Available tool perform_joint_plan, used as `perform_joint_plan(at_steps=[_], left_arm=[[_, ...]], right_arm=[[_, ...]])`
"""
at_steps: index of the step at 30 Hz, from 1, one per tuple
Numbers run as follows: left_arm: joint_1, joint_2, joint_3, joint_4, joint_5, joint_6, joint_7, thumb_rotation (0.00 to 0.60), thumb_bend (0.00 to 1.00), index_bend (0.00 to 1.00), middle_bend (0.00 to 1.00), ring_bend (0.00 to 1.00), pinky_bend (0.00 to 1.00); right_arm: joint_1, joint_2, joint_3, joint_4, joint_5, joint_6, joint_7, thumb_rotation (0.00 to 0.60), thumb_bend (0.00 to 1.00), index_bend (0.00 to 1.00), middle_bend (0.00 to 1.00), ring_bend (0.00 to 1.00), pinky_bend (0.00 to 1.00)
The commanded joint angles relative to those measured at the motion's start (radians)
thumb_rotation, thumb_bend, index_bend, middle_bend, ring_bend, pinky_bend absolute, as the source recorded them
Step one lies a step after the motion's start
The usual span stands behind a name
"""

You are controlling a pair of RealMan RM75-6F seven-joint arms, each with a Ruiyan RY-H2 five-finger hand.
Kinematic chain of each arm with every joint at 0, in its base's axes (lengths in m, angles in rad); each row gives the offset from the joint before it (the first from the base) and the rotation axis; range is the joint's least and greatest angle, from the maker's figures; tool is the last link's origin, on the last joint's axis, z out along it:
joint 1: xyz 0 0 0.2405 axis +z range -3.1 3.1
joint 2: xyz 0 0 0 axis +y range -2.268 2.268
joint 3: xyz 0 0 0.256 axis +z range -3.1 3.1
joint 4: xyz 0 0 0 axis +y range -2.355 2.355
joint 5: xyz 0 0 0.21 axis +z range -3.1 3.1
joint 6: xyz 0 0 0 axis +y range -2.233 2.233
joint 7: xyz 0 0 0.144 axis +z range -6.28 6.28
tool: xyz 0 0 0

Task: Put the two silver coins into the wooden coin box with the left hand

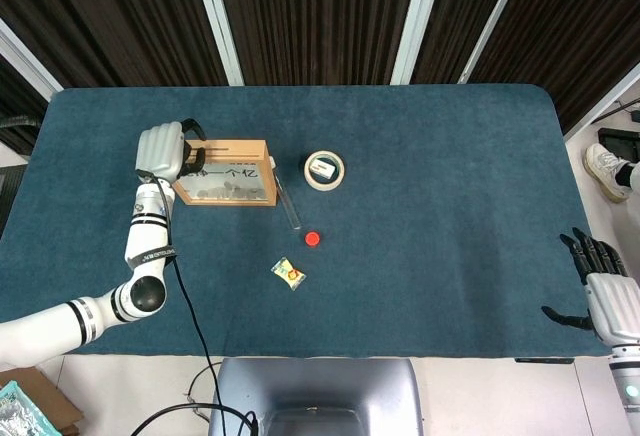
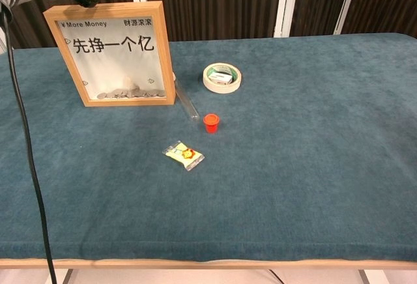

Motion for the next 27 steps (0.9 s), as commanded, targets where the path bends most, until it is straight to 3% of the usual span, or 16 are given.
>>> perform_joint_plan(at_steps=[1, 5, 7, 9, 10, 11, 12, 14, 17, 20, 23, 27], left_arm=[[0.022, 0.025, 0.001, -0.060, 0.059, 0.039, -0.026, 0.600, 0.43, 0.44, 1.00, 1.00, 1.00], [0.110, 0.118, 0.042, -0.248, 0.228, 0.122, -0.083, 0.600, 0.42, 0.36, 0.97, 1.00, 1.00], [0.190, 0.196, 0.098, -0.372, 0.347, 0.160, -0.124, 0.600, 0.42, 0.32, 0.80, 0.96, 1.00], [0.268, 0.260, 0.160, -0.453, 0.461, 0.200, -0.168, 0.600, 0.41, 0.27, 0.52, 0.76, 0.95], [0.323, 0.299, 0.208, -0.493, 0.539, 0.224, -0.204, 0.600, 0.41, 0.25, 0.45, 0.66, 0.89], [0.368, 0.328, 0.248, -0.515, 0.604, 0.245, -0.241, 0.600, 0.41, 0.22, 0.35, 0.47, 0.71], [0.428, 0.357, 0.301, -0.526, 0.691, 0.282, -0.290, 0.600, 0.41, 0.21, 0.31, 0.35, 0.56], [0.515, 0.382, 0.381, -0.502, 0.822, 0.351, -0.358, 0.600, 0.41, 0.18, 0.23, 0.17, 0.30], [0.653, 0.374, 0.496, -0.396, 0.974, 0.478, -0.436, 0.600, 0.41, 0.14, 0.14, 0.04, 0.12], [0.771, 0.323, 0.565, -0.270, 1.009, 0.566, -0.443, 0.600, 0.41, 0.09, 0.06, 0.00, 0.02], [0.850, 0.246, 0.579, -0.150, 1.003, 0.618, -0.496, 0.600, 0.41, 0.07, 0.03, 0.00, 0.00], [0.855, 0.239, 0.582, -0.102, 0.984, 0.544, -0.496, 0.600, 0.40, 0.06, 0.02, 0.00, 0.00]], right_arm=[[0.001, -0.001, 0.000, 0.000, -0.001, -0.001, -0.002, 0.600, 0.15, 0.00, 0.00, 0.00, 0.00], [0.004, -0.005, -0.006, -0.002, -0.010, -0.006, -0.012, 0.600, 0.15, 0.00, 0.00, 0.00, 0.00], [0.005, -0.005, -0.010, -0.005, -0.017, -0.008, -0.017, 0.600, 0.15, 0.00, 0.00, 0.00, 0.00], [0.006, -0.006, -0.014, -0.009, -0.025, -0.007, -0.023, 0.600, 0.15, 0.00, 0.00, 0.00, 0.00], [0.005, -0.007, -0.016, -0.013, -0.030, -0.005, -0.027, 0.600, 0.15, 0.00, 0.00, 0.00, 0.00], [0.005, -0.007, -0.018, -0.015, -0.034, -0.003, -0.030, 0.600, 0.15, 0.00, 0.00, 0.00, 0.00], [0.004, -0.008, -0.021, -0.019, -0.039, 0.000, -0.035, 0.600, 0.15, 0.00, 0.00, 0.00, 0.00], [0.002, -0.011, -0.025, -0.025, -0.049, 0.005, -0.046, 0.600, 0.15, 0.00, 0.00, 0.00, 0.00], [0.003, -0.023, -0.033, -0.031, -0.063, 0.007, -0.078, 0.600, 0.15, 0.00, 0.00, 0.00, 0.00], [0.008, -0.040, -0.040, -0.036, -0.068, -0.002, -0.121, 0.600, 0.15, 0.00, 0.00, 0.00, 0.00], [0.011, -0.057, -0.045, -0.039, -0.070, -0.006, -0.163, 0.600, 0.15, 0.00, 0.00, 0.00, 0.00], [0.004, -0.069, -0.048, -0.046, -0.080, 0.014, -0.195, 0.600, 0.15, 0.00, 0.00, 0.00, 0.00]])
